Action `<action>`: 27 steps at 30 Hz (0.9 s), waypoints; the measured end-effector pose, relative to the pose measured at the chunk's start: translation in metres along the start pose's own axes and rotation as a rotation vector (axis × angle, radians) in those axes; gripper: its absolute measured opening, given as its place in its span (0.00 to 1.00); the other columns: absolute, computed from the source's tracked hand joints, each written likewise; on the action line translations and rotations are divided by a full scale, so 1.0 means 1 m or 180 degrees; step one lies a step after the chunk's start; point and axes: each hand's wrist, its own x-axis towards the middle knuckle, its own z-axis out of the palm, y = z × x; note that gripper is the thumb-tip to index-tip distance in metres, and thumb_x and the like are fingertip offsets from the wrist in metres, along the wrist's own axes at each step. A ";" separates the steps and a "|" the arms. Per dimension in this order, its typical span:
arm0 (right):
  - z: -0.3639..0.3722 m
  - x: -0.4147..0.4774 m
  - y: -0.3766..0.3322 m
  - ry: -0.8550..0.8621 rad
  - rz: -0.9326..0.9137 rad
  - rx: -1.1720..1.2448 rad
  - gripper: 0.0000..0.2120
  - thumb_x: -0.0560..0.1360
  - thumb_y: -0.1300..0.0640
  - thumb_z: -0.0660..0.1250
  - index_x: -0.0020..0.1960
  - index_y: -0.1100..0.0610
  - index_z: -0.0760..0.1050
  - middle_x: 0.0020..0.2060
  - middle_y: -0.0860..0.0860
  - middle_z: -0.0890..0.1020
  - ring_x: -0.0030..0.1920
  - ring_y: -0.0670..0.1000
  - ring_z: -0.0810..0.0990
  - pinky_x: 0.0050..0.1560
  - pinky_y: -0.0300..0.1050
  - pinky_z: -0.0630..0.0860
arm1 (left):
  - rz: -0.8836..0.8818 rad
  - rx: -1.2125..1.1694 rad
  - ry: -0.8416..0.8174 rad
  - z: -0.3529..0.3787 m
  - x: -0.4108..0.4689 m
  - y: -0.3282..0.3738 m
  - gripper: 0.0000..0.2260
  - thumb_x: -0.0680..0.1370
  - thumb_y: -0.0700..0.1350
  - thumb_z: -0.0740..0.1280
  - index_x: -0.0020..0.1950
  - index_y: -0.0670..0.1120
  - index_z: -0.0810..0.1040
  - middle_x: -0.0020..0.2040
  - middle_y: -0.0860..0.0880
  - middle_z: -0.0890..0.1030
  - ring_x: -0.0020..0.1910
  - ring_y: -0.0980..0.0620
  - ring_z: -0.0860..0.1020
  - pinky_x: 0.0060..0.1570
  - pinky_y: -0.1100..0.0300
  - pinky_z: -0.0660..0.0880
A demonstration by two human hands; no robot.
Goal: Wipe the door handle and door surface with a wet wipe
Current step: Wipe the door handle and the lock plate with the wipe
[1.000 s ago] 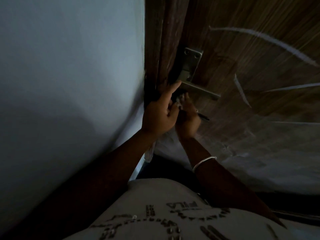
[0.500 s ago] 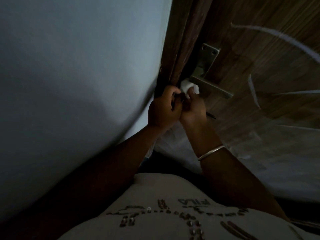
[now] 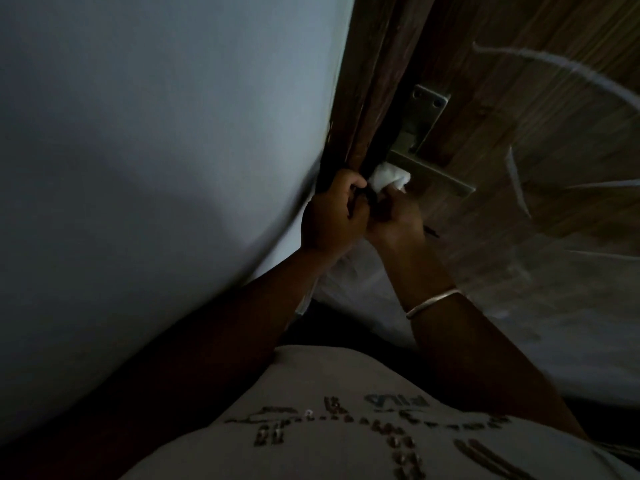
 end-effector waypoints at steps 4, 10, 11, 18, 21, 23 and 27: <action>0.015 0.001 0.003 0.0022 0.0235 -0.0312 0.21 0.82 0.53 0.51 0.71 0.63 0.64 0.65 0.62 0.72 0.68 0.58 0.69 0.68 0.50 0.66 | -0.0043 -0.0117 0.0112 -0.002 0.003 0.002 0.08 0.73 0.39 0.64 0.50 0.40 0.77 0.38 0.42 0.82 0.37 0.44 0.80 0.34 0.53 0.77; -0.007 0.003 -0.007 0.0023 0.0352 0.0203 0.22 0.80 0.51 0.53 0.72 0.59 0.63 0.71 0.57 0.67 0.71 0.56 0.65 0.73 0.50 0.59 | -0.0045 -0.0103 0.0105 -0.001 0.003 -0.001 0.07 0.73 0.38 0.65 0.50 0.40 0.77 0.38 0.42 0.82 0.34 0.46 0.78 0.31 0.54 0.75; -0.006 0.004 -0.007 0.0021 0.0239 0.0094 0.22 0.81 0.52 0.53 0.72 0.59 0.63 0.71 0.57 0.67 0.71 0.56 0.65 0.72 0.51 0.60 | -0.0066 -0.0107 0.0105 -0.001 0.003 0.000 0.07 0.73 0.38 0.65 0.50 0.41 0.77 0.39 0.42 0.82 0.34 0.47 0.78 0.31 0.54 0.75; 0.007 -0.003 0.024 -0.0185 -0.0600 -0.0845 0.15 0.79 0.61 0.58 0.65 0.60 0.70 0.52 0.58 0.79 0.54 0.56 0.79 0.56 0.50 0.76 | -0.0057 -0.0257 0.0136 0.000 0.003 0.001 0.09 0.74 0.42 0.62 0.49 0.39 0.76 0.41 0.42 0.82 0.40 0.46 0.80 0.38 0.57 0.76; 0.004 -0.001 0.027 0.0072 -0.0950 -0.1864 0.09 0.80 0.54 0.59 0.53 0.55 0.77 0.43 0.51 0.83 0.45 0.48 0.82 0.47 0.43 0.78 | -0.0161 -0.0259 0.0107 0.001 0.001 -0.002 0.09 0.76 0.44 0.63 0.51 0.39 0.76 0.42 0.42 0.82 0.41 0.46 0.80 0.38 0.57 0.76; 0.006 -0.001 0.027 0.0095 -0.1043 -0.2536 0.12 0.81 0.50 0.56 0.46 0.51 0.77 0.41 0.48 0.82 0.44 0.46 0.81 0.49 0.42 0.76 | -0.0273 -0.0266 0.0082 0.001 0.001 -0.004 0.08 0.76 0.43 0.65 0.52 0.40 0.76 0.44 0.42 0.82 0.44 0.45 0.81 0.40 0.55 0.77; 0.011 0.000 0.023 0.0026 -0.1073 -0.3239 0.21 0.80 0.43 0.53 0.64 0.54 0.71 0.61 0.57 0.77 0.62 0.54 0.75 0.66 0.53 0.69 | -0.0233 -0.0138 0.0167 0.002 0.001 -0.005 0.11 0.75 0.43 0.68 0.56 0.41 0.76 0.47 0.41 0.83 0.47 0.42 0.81 0.42 0.53 0.79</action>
